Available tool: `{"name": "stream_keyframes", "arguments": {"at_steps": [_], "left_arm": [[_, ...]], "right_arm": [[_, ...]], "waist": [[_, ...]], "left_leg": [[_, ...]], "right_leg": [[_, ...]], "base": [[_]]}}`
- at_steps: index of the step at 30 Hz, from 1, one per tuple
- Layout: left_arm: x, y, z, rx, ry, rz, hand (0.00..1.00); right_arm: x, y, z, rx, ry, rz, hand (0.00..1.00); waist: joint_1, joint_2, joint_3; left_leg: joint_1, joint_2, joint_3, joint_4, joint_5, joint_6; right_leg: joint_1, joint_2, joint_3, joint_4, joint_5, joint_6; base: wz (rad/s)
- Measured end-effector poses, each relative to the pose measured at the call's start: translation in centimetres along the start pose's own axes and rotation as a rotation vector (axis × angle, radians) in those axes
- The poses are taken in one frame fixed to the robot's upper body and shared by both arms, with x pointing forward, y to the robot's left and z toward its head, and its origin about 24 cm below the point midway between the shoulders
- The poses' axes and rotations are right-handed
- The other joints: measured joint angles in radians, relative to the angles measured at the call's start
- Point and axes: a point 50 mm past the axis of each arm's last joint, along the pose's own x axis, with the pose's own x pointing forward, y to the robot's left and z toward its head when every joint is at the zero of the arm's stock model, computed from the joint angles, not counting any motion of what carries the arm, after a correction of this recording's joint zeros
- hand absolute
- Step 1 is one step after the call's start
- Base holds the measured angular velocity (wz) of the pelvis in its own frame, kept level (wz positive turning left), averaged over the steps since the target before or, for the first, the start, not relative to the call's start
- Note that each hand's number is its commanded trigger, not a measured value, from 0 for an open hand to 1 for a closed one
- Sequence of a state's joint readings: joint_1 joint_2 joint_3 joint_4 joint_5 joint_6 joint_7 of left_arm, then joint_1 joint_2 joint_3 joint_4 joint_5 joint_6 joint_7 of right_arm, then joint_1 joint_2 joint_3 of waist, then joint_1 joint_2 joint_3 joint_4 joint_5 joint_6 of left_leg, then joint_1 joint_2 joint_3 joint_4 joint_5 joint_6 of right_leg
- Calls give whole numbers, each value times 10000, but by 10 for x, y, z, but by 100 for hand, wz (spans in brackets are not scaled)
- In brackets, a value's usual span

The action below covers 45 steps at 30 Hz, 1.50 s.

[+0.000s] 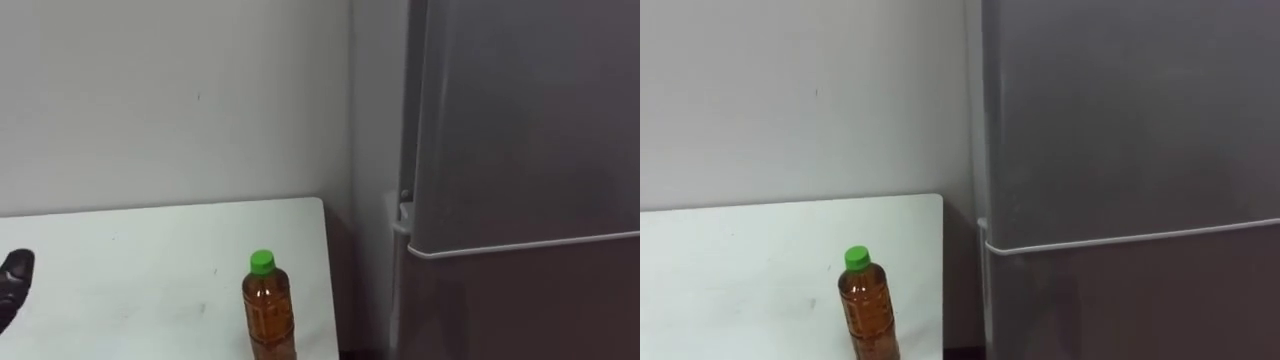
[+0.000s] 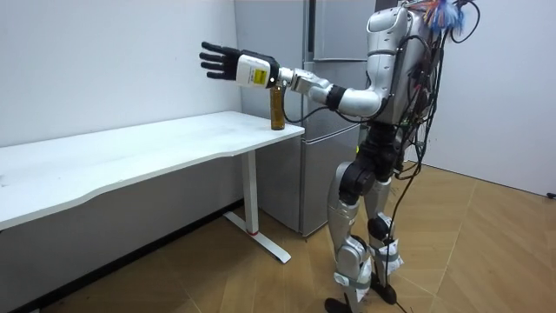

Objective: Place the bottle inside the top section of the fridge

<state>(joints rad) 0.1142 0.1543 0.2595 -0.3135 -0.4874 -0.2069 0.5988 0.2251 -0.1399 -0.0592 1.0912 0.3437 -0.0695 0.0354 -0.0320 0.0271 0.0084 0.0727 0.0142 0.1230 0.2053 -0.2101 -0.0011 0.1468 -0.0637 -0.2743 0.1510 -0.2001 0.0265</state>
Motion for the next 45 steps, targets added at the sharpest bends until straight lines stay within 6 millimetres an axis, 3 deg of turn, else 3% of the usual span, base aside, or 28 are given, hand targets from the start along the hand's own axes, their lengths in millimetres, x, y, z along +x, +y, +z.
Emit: {"name": "stream_keyframes", "arguments": {"at_steps": [3,8,9,14,19,24,33,45], "left_arm": [[-3,-22,0,-446,-15,-1043,0],[-11,-51,-4,-869,208,-2896,0],[-13,-57,-5,-852,255,-3319,0],[-18,-71,-8,-891,535,-4641,0],[-21,-83,-8,-1126,609,-5500,0],[-30,-109,-7,-1618,773,-6803,0],[-37,-136,-4,-2652,1376,-8344,0],[-51,-150,-7,-2822,1819,-9519,0]], "right_arm": [[1,6,3,-101,-103,150,0],[3,13,6,-262,-113,387,0],[4,15,6,-363,-28,473,0],[6,20,9,-584,61,782,0],[6,22,10,-555,22,938,0],[8,24,12,-558,115,913,0],[9,25,13,-403,399,906,0],[11,26,20,-678,260,987,0]], "waist": [[-209,-43,5],[-260,-20,-12],[-321,-70,14],[-537,-91,15],[-774,-117,-33],[-863,-119,-41],[-1150,-37,-78],[-1342,100,-73]], "left_leg": [[-211,-23,-147,129,1,5],[-281,-24,-165,243,3,7],[-282,-22,-156,265,3,7],[-303,-20,-69,280,3,7],[-299,-7,87,288,3,6],[-283,-13,106,283,4,7],[-275,3,178,269,4,8],[-338,10,290,260,4,8]], "right_leg": [[-100,-12,-85,4,-6,9],[-181,-16,-67,39,-2,3],[-179,-13,-39,45,-2,3],[-235,-19,47,43,-2,4],[-235,-30,85,43,-1,6],[-184,-42,-5,35,6,13],[-251,-23,176,38,10,9],[-342,-18,264,10,10,9]], "base": [[11],[0],[-4],[-4],[-3],[1],[-3],[-2]]}}
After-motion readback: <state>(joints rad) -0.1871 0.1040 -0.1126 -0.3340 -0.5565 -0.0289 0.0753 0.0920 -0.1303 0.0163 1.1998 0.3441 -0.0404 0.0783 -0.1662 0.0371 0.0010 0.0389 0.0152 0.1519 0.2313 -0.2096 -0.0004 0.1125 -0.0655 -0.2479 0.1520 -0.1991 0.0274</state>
